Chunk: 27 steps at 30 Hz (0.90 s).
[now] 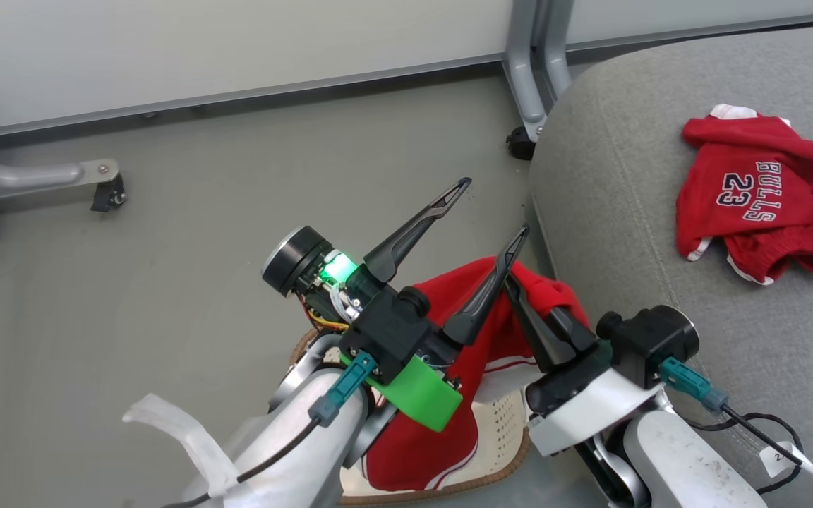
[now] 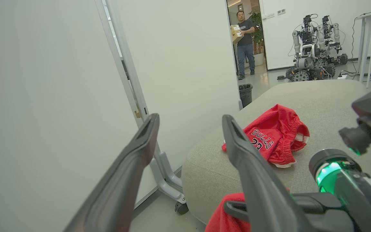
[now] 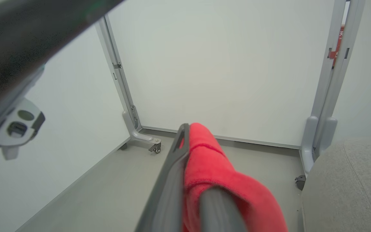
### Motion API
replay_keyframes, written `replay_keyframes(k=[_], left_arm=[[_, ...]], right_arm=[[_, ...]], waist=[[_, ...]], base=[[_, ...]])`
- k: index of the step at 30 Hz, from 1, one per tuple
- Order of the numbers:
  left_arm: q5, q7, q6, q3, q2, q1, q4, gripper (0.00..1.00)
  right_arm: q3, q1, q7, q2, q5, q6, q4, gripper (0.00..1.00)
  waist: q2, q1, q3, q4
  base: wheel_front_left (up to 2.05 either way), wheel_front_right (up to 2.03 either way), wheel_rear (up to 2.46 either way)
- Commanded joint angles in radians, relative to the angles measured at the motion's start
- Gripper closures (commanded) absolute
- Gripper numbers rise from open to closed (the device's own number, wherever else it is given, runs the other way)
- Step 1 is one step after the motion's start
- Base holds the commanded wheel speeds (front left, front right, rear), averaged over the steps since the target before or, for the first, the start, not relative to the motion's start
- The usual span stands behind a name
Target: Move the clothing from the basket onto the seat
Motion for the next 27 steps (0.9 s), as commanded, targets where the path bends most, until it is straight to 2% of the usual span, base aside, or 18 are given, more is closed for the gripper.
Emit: replay_keyframes(k=[1, 8, 14, 22, 27], left_arm=[[-0.002, 0.003, 0.007, 0.002, 0.01, -0.015, -0.004, 0.0], [0.002, 0.018, 0.008, 0.0, 0.03, -0.024, -0.015, 0.0], [0.007, 0.042, 0.008, -0.003, 0.051, -0.037, -0.032, 0.0], [0.003, 0.087, -0.004, -0.018, 0.078, -0.047, -0.044, 0.0], [-0.009, 0.124, -0.017, -0.028, 0.099, -0.039, -0.059, 0.0]], right_arm=[[-0.006, 0.003, -0.003, 0.001, -0.01, -0.001, -0.01, 1.0], [-0.038, 0.002, -0.003, 0.015, -0.031, -0.001, -0.056, 1.0], [-0.06, 0.002, -0.003, 0.028, -0.057, -0.001, -0.11, 1.0], [-0.109, 0.03, -0.003, 0.064, -0.087, -0.001, -0.187, 1.0], [-0.136, 0.051, -0.003, 0.081, -0.097, -0.001, -0.217, 1.0]], waist=[[0.0, 0.0, 0.009, -0.023], [0.0, 0.0, 0.036, -0.124], [0.0, 0.0, 0.066, -0.249], [0.0, 0.0, 0.111, -0.405], [0.0, 0.0, 0.137, -0.471]], base=[[0.0, 0.0, 0.0], [0.0, 0.0, 0.0], [0.0, 0.0, 0.0], [0.0, 0.0, 0.0], [0.0, 0.0, 0.0]])
